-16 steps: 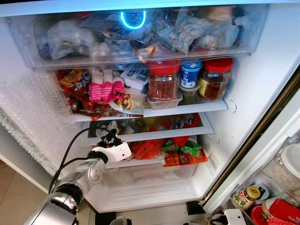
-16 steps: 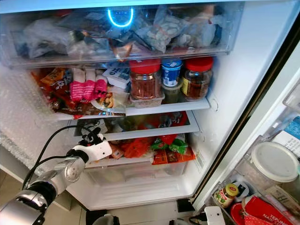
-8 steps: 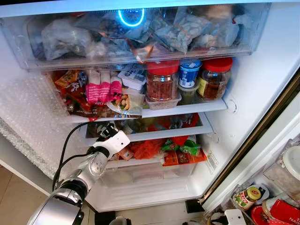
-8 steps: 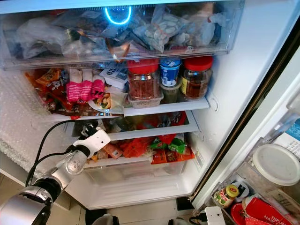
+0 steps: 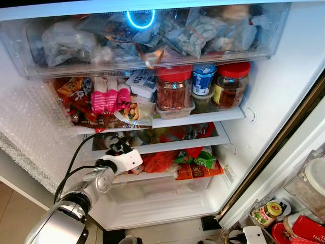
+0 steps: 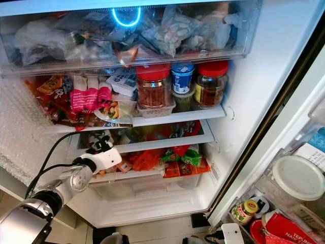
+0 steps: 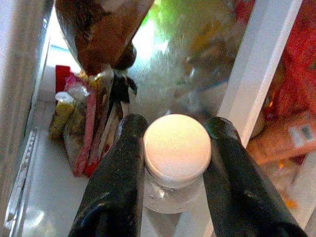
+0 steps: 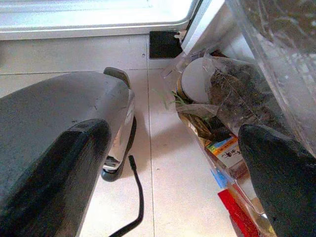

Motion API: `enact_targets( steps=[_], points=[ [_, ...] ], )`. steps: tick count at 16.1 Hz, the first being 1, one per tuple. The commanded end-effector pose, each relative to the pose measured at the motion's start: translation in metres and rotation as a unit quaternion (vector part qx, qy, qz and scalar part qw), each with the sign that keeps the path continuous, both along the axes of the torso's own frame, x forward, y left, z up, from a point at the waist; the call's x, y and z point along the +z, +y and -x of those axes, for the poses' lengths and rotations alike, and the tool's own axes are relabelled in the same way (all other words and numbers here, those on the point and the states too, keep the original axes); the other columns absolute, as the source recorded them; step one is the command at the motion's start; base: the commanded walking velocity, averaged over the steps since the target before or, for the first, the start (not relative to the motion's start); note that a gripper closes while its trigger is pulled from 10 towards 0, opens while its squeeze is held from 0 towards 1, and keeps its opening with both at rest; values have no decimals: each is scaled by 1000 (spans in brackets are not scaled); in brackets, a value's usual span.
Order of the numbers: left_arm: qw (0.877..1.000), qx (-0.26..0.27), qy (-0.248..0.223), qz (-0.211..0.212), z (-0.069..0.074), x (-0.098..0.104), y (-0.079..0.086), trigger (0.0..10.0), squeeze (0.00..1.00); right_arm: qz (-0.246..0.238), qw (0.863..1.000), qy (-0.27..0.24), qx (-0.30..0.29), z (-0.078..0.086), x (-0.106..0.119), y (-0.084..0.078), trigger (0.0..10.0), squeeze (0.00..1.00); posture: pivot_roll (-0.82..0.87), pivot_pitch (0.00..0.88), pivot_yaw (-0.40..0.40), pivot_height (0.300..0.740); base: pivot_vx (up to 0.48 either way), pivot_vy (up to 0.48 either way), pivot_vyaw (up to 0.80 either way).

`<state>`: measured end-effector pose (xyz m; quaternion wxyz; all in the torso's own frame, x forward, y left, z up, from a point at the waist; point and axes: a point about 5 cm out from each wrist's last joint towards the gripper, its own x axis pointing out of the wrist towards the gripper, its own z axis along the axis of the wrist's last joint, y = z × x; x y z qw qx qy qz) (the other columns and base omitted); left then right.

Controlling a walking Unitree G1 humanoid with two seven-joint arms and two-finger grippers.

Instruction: Restocking fridge

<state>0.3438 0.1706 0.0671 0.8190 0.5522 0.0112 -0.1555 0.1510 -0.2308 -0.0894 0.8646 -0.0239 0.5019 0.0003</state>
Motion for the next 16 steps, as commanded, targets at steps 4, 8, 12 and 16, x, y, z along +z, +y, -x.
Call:
enact_targets(
  steps=[4,8,12,16],
  points=[
    [999,26,23,-31,2,-7,13,10000,0,-6,1000,23,-1,11,-5,1,10000,0,-89,84,-4,660,61,0,0],
    [999,18,22,-31,1,-7,6,10000,0,-5,1000,25,1,11,-5,1,10000,0,-90,86,-4,660,293,0,0],
    [999,15,34,-28,3,-10,7,10000,0,-6,1000,26,3,11,-5,1,10000,0,-89,84,0,660,327,0,0],
    [998,-16,55,-30,8,-16,-1,10000,0,-8,1000,28,3,12,-5,2,10000,0,-93,85,2,660,84,0,0]
  ],
)
